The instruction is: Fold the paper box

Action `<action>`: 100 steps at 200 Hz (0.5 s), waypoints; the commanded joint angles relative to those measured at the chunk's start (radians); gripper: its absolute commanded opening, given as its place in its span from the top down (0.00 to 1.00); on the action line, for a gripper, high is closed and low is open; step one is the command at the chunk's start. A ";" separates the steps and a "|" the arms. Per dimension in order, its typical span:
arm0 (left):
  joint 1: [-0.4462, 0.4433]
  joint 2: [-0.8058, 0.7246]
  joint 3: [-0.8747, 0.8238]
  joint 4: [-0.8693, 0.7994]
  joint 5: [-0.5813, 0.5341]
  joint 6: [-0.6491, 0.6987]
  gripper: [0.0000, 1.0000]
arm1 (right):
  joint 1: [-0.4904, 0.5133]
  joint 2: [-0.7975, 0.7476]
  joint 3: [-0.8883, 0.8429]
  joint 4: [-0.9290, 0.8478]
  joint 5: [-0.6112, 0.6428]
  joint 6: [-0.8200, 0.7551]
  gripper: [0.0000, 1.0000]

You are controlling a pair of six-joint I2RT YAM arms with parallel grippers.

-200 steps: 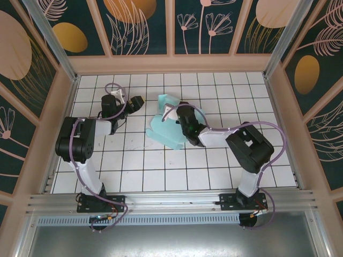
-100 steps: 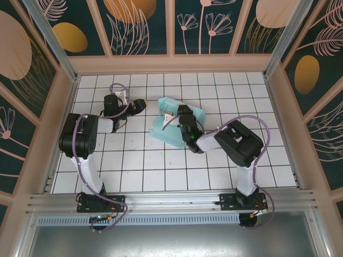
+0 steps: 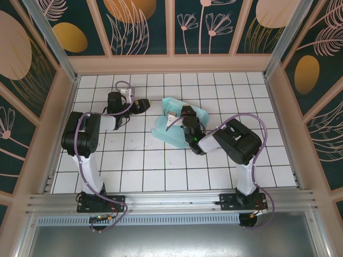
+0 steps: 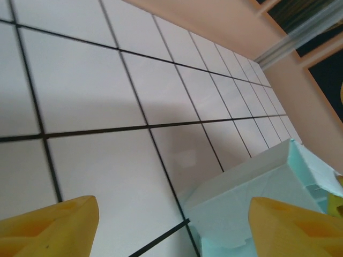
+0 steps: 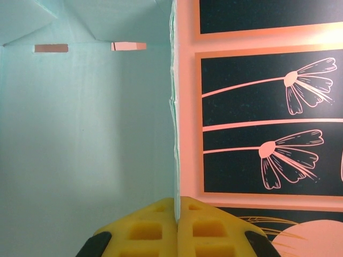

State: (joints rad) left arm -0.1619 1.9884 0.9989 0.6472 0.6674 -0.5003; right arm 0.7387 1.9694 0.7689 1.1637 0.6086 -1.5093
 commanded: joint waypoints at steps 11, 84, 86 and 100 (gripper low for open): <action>-0.020 0.035 0.081 -0.061 0.075 0.189 0.29 | -0.011 -0.006 -0.020 0.048 -0.001 0.053 1.00; -0.024 0.131 0.276 -0.336 0.270 0.557 0.35 | -0.019 -0.046 -0.032 -0.011 -0.032 0.114 1.00; -0.025 0.131 0.278 -0.345 0.271 0.562 0.35 | -0.020 -0.047 -0.033 -0.011 -0.033 0.117 1.00; -0.028 0.129 0.281 -0.377 0.296 0.578 0.34 | -0.021 -0.066 -0.041 -0.033 -0.050 0.141 1.00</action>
State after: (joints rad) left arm -0.1837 2.1036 1.2465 0.3904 0.8757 -0.0502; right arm 0.7250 1.9606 0.7486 1.1469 0.5926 -1.4345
